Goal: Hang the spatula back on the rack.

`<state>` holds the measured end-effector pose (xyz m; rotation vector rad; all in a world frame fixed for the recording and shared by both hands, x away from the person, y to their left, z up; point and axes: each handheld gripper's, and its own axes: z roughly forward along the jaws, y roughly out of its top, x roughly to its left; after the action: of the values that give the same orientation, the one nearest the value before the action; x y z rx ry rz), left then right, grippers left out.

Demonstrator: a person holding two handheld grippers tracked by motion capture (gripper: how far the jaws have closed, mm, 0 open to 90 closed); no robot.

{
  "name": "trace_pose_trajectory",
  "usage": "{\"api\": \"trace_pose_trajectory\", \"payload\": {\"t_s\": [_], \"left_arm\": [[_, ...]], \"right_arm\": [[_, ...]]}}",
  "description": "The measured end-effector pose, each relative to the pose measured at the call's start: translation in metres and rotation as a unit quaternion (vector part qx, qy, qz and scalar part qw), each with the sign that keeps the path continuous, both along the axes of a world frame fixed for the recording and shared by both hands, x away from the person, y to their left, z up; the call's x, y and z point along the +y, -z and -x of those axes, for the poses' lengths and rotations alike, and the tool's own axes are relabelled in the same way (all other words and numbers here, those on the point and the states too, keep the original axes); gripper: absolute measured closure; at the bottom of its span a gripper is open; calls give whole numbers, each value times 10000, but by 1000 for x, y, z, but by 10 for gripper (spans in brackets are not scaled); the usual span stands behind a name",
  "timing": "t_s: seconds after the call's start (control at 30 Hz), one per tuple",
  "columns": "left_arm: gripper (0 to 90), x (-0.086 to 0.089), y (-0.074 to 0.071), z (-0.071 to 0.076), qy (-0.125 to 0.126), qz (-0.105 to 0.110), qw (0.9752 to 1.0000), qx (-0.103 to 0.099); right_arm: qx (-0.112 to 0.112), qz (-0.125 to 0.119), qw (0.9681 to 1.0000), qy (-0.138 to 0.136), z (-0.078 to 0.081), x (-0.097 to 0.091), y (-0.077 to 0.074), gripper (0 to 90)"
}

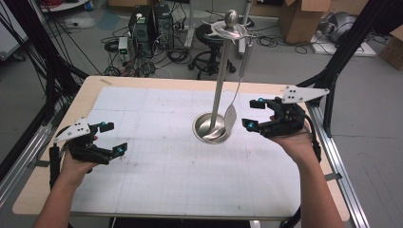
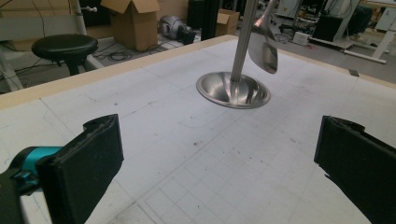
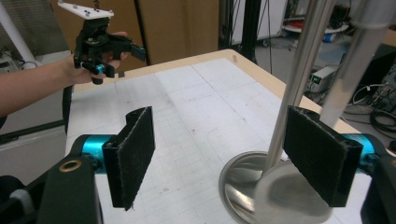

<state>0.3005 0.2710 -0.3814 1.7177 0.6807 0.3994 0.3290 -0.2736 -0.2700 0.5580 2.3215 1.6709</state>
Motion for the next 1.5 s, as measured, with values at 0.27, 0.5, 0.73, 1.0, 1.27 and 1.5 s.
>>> {"api": "trace_pose_trajectory", "payload": {"t_s": [0.27, 0.5, 0.73, 1.0, 1.27, 1.5], "left_arm": [[17, -4, 3, -1, 44, 48, 10000, 48], [18, -6, 7, -5, 91, 28, 9999, 101], [17, -7, 11, -11, 72, 3, 9999, 138], [17, -6, 9, -10, 45, 148, 9998, 108], [17, -6, 11, -11, 90, 153, 9998, 111], [17, -6, 11, -9, 109, 125, 9998, 114]], "right_arm": [[-32, -139, 9999, -53, 22, -1, 29, 224], [38, -56, 9999, -85, 27, 0, 51, 208], [185, -140, 9996, -128, 22, -5, 70, 200], [198, -204, 9996, 2, 22, -15, 89, 166], [297, -297, 9990, 169, 23, -24, 107, 129], [362, -294, 9986, 261, 21, -24, 113, 104]]}}
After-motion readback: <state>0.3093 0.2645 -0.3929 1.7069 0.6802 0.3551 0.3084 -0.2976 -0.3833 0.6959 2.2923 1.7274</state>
